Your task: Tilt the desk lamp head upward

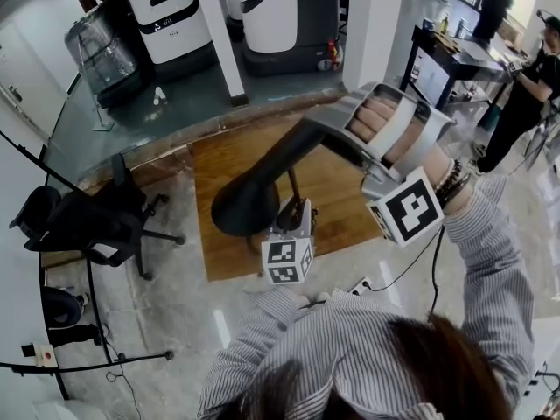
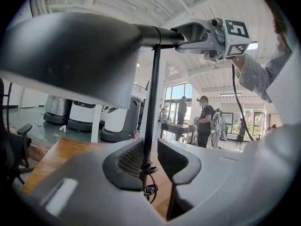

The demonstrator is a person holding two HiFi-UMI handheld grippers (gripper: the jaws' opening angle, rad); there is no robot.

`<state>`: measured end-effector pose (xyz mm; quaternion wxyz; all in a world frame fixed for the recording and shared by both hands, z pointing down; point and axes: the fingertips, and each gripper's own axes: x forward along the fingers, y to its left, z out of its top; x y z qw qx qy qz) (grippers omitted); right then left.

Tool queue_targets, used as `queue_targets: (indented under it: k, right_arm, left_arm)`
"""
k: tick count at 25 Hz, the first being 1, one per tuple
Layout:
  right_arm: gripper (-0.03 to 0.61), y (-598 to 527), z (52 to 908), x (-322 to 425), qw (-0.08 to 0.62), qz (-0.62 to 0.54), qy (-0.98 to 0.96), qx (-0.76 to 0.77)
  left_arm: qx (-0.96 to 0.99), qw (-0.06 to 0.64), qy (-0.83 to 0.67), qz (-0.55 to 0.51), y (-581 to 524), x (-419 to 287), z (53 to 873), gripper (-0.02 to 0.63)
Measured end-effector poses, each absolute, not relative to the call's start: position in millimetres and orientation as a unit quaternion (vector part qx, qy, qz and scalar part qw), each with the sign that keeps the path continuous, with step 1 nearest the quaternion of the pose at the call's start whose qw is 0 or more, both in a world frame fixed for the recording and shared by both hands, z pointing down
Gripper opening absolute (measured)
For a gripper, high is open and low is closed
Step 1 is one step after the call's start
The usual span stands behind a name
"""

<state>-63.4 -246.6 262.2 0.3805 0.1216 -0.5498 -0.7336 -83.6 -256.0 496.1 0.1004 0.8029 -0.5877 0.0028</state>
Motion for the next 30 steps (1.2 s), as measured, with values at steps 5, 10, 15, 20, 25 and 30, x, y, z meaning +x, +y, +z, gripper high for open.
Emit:
queue_targets:
  k: [5,10,15,20,25,30]
  right_arm:
    - [0.241,-248.5,263.5,-59.6,0.369,-0.717,-0.571,0.156]
    - [0.241,-249.4,269.3,-52.8,0.341,-0.677,-0.621,0.200]
    - [0.241,-249.5,275.0,-49.4,0.311,-0.636,-0.664,0.241]
    - [0.242,-249.5,279.5,-48.7,0.287,-0.606,-0.691,0.271]
    - [0.241,-248.5,290.3,-44.0,0.248,-0.542,-0.741,0.309]
    - [0.238,-249.8,296.3,-40.5,0.213,-0.496,-0.774,0.330]
  left_arm:
    - [0.808,0.097,-0.581,0.008,-255.7,-83.5,495.1,0.087]
    - [0.810,0.093,-0.580,0.014,-255.6,-83.7,495.3,0.078]
    - [0.811,0.089,-0.577,0.022,-254.9,-87.4,494.3,0.057]
    - [0.813,0.088,-0.576,0.023,-254.4,-90.2,494.3,0.051]
    - [0.817,0.089,-0.569,0.028,-253.7,-89.5,495.8,0.049]
    - [0.821,0.087,-0.564,0.031,-255.2,-88.4,494.7,0.049]
